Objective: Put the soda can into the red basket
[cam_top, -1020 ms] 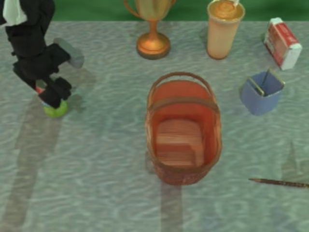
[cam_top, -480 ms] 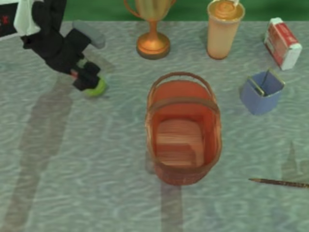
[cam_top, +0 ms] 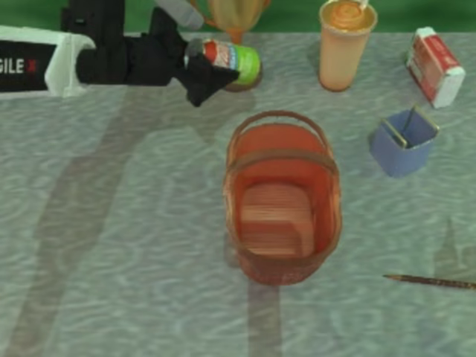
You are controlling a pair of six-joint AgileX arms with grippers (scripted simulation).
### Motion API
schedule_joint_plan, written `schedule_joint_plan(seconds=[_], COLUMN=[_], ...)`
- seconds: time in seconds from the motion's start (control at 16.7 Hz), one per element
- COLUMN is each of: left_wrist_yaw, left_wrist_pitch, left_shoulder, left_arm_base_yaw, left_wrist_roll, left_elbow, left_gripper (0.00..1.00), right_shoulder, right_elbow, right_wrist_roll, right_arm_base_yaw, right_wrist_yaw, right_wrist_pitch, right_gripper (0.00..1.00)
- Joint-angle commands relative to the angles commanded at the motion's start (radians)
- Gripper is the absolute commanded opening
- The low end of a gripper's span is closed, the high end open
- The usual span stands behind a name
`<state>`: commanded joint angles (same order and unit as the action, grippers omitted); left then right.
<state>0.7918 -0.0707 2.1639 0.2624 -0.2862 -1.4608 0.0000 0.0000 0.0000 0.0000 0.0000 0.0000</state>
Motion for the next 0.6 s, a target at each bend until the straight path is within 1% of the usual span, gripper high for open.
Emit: schedule_joint_plan(seconds=[0.18,0.36,0.48,0.6], left_wrist_yaw=[0.187,0.339,0.411,0.454], left_wrist_pitch=[-0.286,-0.505,-0.599,-0.651], left_shoulder=[-0.054,-0.111,-0.143,-0.164], left_arm_base_yaw=[0.031,0.057,0.069,0.076], left_wrist_roll=[0.105,0.185,0.219,0.238], left_elbow=[0.101,0.181,0.216,0.235], left_gripper=[0.00,0.00,0.00,0.00], right_shoulder=[0.000,0.000,0.000,0.000], right_elbow=[0.000,0.000,0.000,0.000], right_wrist_roll=[0.000,0.000,0.000,0.000], right_arm_base_yaw=[0.000,0.000,0.000,0.000], right_wrist_yaw=[0.000,0.000,0.000,0.000], right_wrist_pitch=[0.000,0.000,0.000,0.000], right_gripper=[1.00,1.00,1.00,1.00])
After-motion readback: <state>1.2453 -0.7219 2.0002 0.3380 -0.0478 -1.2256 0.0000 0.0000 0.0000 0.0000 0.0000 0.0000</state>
